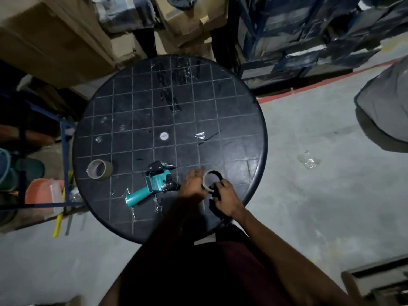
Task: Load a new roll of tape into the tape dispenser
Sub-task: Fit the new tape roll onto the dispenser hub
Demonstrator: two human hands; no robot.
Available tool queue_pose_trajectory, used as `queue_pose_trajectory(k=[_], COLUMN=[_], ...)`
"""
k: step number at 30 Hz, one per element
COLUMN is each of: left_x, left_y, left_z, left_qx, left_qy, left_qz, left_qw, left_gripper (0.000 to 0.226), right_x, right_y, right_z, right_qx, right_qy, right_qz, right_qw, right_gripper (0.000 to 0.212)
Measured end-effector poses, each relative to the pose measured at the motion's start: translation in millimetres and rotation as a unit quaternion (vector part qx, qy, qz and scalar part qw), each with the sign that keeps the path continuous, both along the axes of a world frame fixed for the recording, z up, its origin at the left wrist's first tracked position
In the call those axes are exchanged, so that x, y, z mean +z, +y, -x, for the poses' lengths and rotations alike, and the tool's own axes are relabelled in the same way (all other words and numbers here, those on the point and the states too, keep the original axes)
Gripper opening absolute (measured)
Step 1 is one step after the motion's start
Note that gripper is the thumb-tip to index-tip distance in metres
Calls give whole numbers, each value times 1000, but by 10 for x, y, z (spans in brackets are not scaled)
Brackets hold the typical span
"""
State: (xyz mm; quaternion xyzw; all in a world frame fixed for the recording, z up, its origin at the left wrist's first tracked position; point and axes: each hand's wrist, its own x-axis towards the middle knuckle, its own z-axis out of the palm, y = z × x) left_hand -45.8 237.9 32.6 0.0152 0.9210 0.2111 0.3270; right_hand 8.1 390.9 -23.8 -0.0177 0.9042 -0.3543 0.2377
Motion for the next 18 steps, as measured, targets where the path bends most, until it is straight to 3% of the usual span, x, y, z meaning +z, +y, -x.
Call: queue_pose_trajectory(k=[2, 5, 11, 16, 18], left_x=[-59, -260, -443, -425, -446], left_y=[82, 179, 352, 160, -41], left_z=[-24, -92, -127, -257, -382], left_qx=[-86, -153, -94, 1, 59], left_qy=[-29, -36, 0, -29, 1], left_qz=[53, 81, 82, -14, -42], left_qw=[994, 984, 992, 999, 997], left_gripper=[109, 121, 104, 107, 110], right_x=[15, 41, 13, 96, 165], right_y=[14, 132, 360, 166, 14], right_z=[-69, -146, -253, -166, -111], right_qx=[-48, -124, -185, -188, -191], right_qy=[1, 16, -13, -59, -80], right_qz=[70, 115, 91, 103, 127], right_qw=[996, 985, 978, 975, 970], right_gripper=[46, 45, 41, 51, 54])
